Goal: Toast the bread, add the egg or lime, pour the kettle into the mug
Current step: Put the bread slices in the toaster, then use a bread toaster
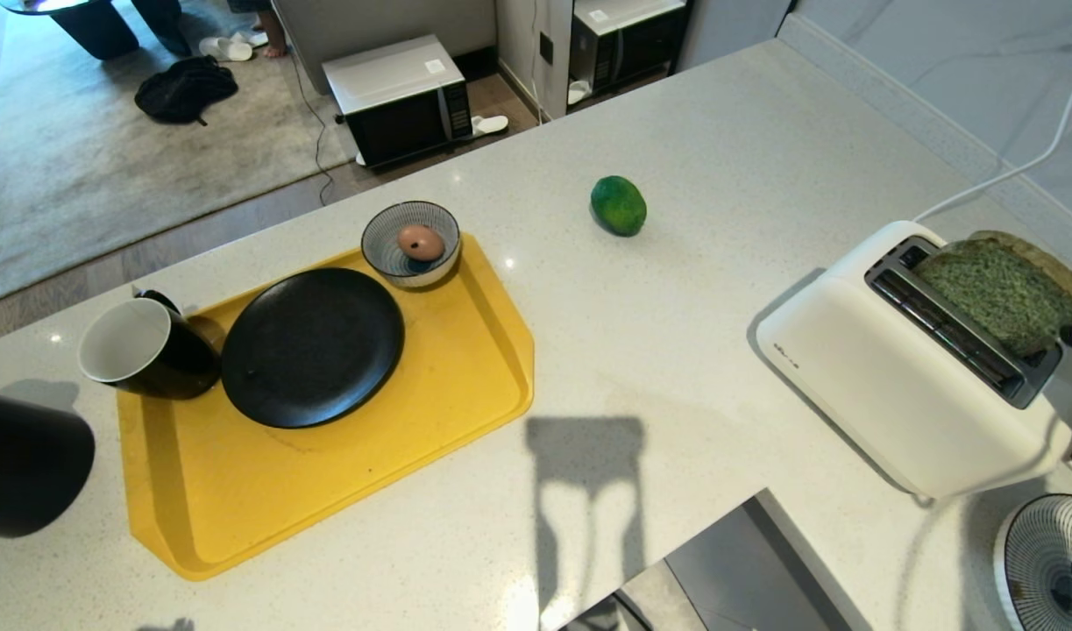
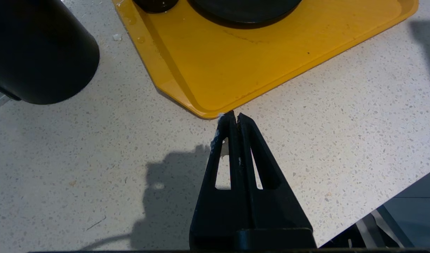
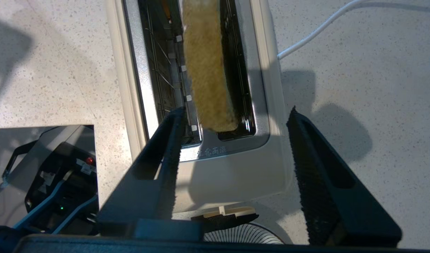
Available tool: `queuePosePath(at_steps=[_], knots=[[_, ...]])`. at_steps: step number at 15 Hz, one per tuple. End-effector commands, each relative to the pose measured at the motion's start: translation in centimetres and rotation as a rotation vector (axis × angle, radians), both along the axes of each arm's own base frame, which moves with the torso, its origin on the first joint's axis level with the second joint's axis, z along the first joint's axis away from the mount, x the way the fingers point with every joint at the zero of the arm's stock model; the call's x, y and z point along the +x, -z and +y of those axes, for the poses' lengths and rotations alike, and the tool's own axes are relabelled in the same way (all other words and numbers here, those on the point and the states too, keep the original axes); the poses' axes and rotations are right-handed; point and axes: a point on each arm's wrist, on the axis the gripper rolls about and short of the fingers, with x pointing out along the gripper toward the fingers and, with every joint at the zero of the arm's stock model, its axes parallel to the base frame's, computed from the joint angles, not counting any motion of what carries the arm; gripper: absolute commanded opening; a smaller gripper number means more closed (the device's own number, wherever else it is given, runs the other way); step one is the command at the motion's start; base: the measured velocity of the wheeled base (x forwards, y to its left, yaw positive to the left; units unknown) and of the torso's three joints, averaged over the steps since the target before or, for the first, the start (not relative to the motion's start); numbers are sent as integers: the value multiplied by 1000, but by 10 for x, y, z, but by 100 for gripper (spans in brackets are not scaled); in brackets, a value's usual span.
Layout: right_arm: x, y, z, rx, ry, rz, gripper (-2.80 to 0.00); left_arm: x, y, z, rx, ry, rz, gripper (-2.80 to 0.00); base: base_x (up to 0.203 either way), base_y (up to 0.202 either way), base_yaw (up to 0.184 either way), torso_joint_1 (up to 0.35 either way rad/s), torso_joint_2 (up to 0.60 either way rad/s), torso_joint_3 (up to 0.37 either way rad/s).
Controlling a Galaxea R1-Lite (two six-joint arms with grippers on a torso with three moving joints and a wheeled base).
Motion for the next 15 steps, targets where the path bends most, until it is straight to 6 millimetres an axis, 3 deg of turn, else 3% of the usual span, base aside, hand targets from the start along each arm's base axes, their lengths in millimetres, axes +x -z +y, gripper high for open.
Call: queuePosePath(at_steps=[1,6,7,10,15], knots=[[-1,0,0,2,-2,-1,0,0,0,0,0,0,1,-280,0,0,0,0,0,0],[-24,-22,12,124,57,-66,0,0,1,0,0,0,2,-280,0,0,0,0,0,0],[-30,-24,15,140,65,-78,-280,0,0,0,0,-1,1,-280,0,0,0,0,0,0],[-42,-23,20,169,90,-89,-280,0,0,0,0,0,1,-280,0,0,0,0,0,0],[-58,-8,22,147,326,-68,-280,0,0,0,0,-1,-1,-280,0,0,0,0,0,0]])
